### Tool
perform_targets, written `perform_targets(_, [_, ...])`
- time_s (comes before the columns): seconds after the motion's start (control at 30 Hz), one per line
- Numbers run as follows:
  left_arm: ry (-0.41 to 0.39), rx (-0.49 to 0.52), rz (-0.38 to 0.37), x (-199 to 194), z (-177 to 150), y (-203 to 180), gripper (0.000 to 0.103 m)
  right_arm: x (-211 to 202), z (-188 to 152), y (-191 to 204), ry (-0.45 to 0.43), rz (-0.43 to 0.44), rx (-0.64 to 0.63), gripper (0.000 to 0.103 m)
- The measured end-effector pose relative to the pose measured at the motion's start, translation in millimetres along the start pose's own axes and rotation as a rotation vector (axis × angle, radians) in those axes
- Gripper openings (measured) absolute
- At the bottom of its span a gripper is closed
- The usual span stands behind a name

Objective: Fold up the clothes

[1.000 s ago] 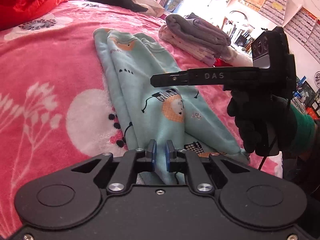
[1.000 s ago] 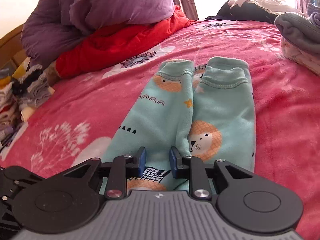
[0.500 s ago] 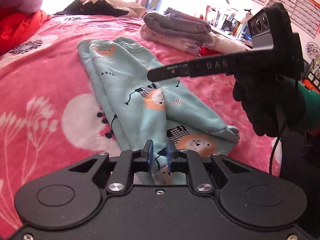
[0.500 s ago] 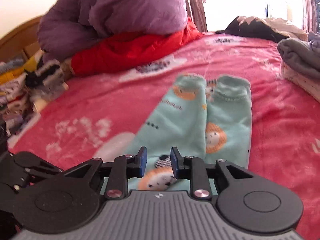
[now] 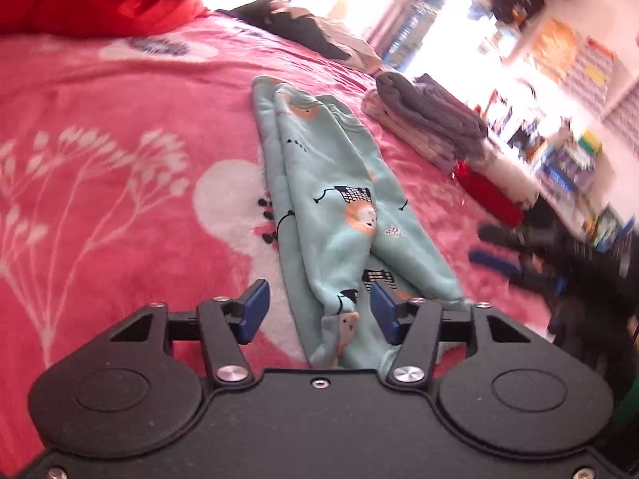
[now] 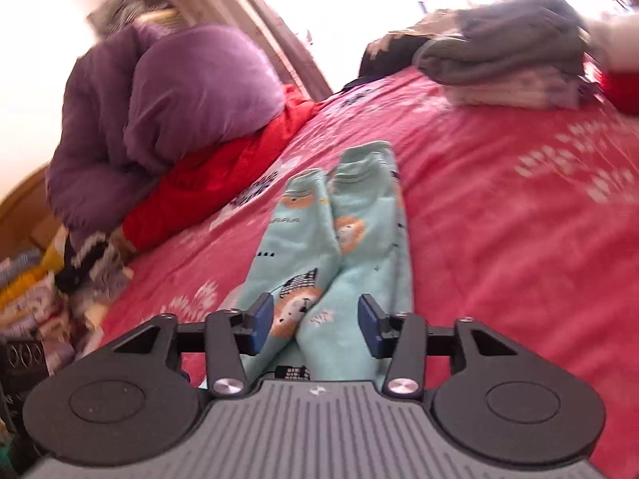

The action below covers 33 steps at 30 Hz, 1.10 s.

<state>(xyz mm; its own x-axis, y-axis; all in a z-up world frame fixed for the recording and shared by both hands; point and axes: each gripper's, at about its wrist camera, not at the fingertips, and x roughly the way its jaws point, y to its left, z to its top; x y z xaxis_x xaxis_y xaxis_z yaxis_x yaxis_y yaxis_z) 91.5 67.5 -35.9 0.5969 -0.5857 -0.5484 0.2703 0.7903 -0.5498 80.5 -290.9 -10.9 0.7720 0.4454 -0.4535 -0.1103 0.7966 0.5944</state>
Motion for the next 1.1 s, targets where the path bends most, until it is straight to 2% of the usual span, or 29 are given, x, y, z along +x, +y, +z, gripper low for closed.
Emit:
perform_targets(0.1, [-0.004,-0.173,-0.037,-1,-4,12,0.064,-20,-21,-40,-0.023,0.002,0.174,0.071])
perform_targets(0.17, [0.002,-0.282,-0.053,3,-7,21,0.066,-28,-35,-64,-0.025,0.013,0.284,0.073])
perform_targets(0.27, [0.016,-0.397,-0.100,11,-12,30,0.067,-23,-44,-86,-0.003,0.092,0.434,0.076])
perform_targets(0.43, [0.017,-0.489,-0.153,16,-16,36,0.067,-6,-50,-81,0.027,0.154,0.442,0.086])
perform_targets(0.57, [0.022,-0.538,-0.177,17,-18,37,0.066,9,-49,-69,0.072,0.168,0.375,0.087])
perform_targets(0.6, [0.021,-0.545,-0.177,18,-18,38,0.065,13,-49,-66,0.082,0.177,0.364,0.085])
perform_targets(0.67, [0.017,-0.570,-0.175,20,-19,40,0.061,18,-49,-65,0.097,0.188,0.361,0.068])
perform_targets(0.73, [0.013,-0.595,-0.173,21,-20,43,0.056,24,-52,-70,0.104,0.195,0.390,0.048])
perform_targets(0.8, [0.014,-0.605,-0.168,22,-22,44,0.052,28,-54,-75,0.098,0.211,0.423,0.043])
perform_targets(0.9, [0.021,-0.601,-0.143,24,-25,44,0.034,31,-55,-78,0.100,0.230,0.446,0.042])
perform_targets(0.97, [0.021,-0.574,-0.113,27,-28,41,0.027,32,-56,-79,0.098,0.232,0.449,0.040])
perform_targets(1.1, [0.008,-0.518,-0.065,25,-29,31,0.021,32,-60,-77,0.092,0.215,0.425,0.031])
